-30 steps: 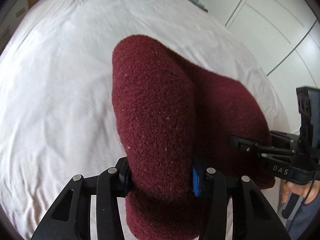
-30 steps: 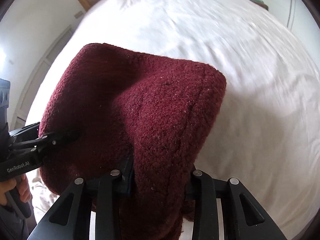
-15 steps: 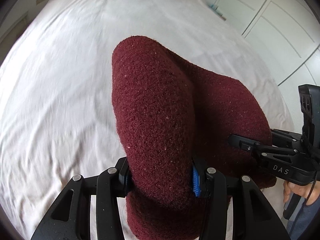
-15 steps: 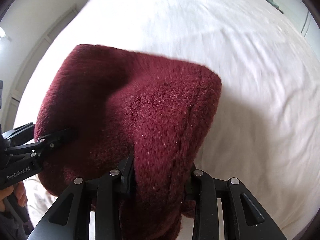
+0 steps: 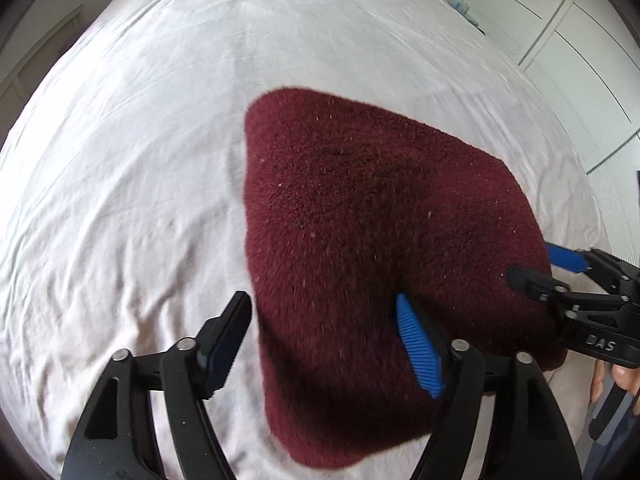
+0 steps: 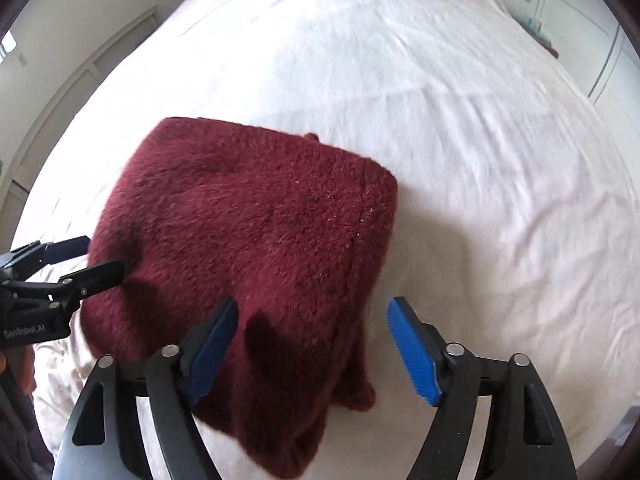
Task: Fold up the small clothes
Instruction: 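Lower the folded bundle onto the bed and open both grippers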
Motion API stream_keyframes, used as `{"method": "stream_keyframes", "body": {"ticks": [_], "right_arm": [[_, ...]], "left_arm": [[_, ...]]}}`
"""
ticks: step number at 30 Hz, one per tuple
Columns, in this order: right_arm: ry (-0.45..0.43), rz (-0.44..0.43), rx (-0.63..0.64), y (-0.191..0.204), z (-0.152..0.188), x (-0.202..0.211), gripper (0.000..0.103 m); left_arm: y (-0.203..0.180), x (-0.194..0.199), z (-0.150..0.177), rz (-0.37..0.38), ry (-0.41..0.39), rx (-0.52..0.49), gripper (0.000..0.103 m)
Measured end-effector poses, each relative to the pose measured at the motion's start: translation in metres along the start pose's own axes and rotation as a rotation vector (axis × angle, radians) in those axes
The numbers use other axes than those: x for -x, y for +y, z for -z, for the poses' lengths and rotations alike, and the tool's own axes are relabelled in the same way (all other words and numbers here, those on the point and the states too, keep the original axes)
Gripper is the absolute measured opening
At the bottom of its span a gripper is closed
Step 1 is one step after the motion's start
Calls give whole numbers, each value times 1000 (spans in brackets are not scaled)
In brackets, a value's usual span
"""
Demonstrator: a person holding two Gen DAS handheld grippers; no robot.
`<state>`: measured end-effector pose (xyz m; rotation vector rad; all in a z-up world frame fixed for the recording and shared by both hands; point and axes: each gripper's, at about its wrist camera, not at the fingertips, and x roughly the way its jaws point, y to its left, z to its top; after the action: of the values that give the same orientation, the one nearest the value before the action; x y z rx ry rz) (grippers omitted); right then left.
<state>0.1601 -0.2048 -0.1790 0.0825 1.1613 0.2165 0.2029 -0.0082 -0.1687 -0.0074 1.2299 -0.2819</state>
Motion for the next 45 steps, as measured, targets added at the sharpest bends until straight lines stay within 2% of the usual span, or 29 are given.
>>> {"method": "stream_keyframes", "body": {"ticks": [3, 6, 8, 12, 13, 14, 25, 30, 36, 40, 45], "right_arm": [[-27, 9, 18, 4, 17, 15, 82], [-40, 17, 20, 18, 13, 5, 85], [-48, 32, 17, 23, 8, -5, 87], [-42, 40, -17, 13, 19, -21, 90], [-46, 41, -24, 8, 18, -25, 99], [-54, 55, -32, 3, 20, -28, 103], [-65, -3, -86, -20, 35, -53, 103], [-83, 32, -74, -14, 32, -57, 103], [-114, 53, -57, -4, 30, -24, 103], [-143, 87, -38, 1, 30, 9, 103], [-191, 111, -24, 5, 42, 60, 103]], "left_arm": [[5, 11, 4, -9, -14, 13, 92], [9, 27, 13, -65, -50, 6, 101], [13, 34, 21, -79, -61, 10, 102], [22, 28, 30, -96, -71, 40, 102], [24, 26, 33, -97, -68, 47, 102], [26, 23, 34, -91, -63, 55, 102], [35, -1, 46, -117, -84, 23, 103], [38, -6, 47, -124, -110, 26, 103], [37, 6, 46, -138, -125, 65, 102], [32, 33, 46, -196, -140, 95, 102], [25, 77, 51, -203, -175, 97, 102]]}}
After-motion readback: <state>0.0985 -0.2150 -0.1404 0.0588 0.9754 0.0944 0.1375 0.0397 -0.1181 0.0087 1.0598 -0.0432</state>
